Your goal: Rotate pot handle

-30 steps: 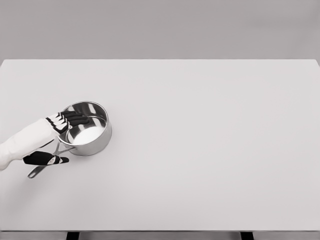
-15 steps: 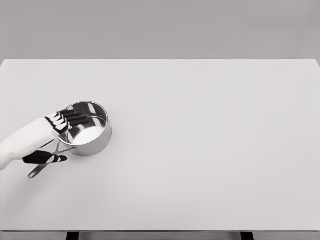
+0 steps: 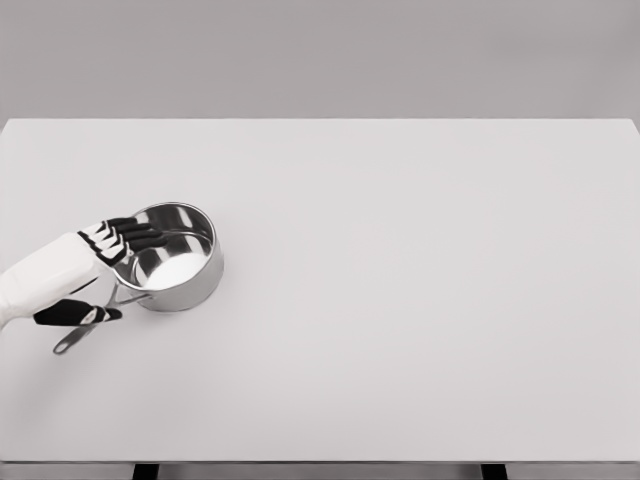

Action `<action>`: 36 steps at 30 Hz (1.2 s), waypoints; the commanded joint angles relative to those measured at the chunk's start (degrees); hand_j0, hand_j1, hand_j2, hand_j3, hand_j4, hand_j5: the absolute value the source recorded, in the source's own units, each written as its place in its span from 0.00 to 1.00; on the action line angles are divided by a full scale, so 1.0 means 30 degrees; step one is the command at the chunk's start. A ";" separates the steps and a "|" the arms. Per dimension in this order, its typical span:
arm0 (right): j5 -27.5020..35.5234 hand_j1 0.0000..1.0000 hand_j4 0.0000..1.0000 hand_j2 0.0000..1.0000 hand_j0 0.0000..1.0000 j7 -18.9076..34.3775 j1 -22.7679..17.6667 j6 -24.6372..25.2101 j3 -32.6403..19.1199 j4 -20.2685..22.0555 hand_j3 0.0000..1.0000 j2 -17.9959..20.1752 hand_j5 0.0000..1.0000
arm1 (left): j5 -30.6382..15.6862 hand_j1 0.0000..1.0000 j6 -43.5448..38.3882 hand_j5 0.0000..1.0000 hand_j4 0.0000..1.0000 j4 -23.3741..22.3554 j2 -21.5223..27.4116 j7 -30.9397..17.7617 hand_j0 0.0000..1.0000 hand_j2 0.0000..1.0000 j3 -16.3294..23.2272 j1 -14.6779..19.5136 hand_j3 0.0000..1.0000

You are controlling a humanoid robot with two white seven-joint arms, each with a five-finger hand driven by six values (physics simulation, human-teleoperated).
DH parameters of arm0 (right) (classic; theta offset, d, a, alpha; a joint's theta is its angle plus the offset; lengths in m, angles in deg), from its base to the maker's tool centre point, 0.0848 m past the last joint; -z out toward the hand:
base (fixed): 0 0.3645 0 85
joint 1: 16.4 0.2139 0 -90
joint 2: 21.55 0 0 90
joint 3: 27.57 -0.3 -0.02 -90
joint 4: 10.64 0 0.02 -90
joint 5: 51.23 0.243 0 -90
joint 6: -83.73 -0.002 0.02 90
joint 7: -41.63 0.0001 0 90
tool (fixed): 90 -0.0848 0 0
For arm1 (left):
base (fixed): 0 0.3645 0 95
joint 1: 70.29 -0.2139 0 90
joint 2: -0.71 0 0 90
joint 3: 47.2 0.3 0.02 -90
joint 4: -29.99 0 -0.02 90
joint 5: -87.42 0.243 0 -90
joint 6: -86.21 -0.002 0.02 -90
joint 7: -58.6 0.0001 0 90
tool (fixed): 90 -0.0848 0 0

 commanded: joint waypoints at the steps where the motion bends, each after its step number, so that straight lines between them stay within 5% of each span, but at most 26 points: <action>1: -0.0010 1.00 1.00 1.00 1.00 0.0007 0.0000 -0.0005 -0.0002 0.0000 1.00 0.0002 1.00 | 0.0015 1.00 -0.0006 1.00 1.00 0.0004 0.0030 -0.0026 1.00 1.00 -0.0215 0.0000 1.00; 29: -0.0010 1.00 1.00 1.00 1.00 0.0007 0.0000 -0.0005 -0.0002 0.0000 1.00 0.0002 1.00 | 0.0221 1.00 -0.0006 1.00 1.00 0.0004 0.0381 -0.1989 1.00 1.00 -0.2090 -0.0234 1.00; 36: -0.0010 1.00 1.00 1.00 1.00 0.0007 0.0000 -0.0005 -0.0002 0.0000 1.00 0.0002 1.00 | -0.1565 1.00 -0.0006 1.00 1.00 0.0034 0.1114 -0.2018 1.00 1.00 -0.2500 -0.0235 1.00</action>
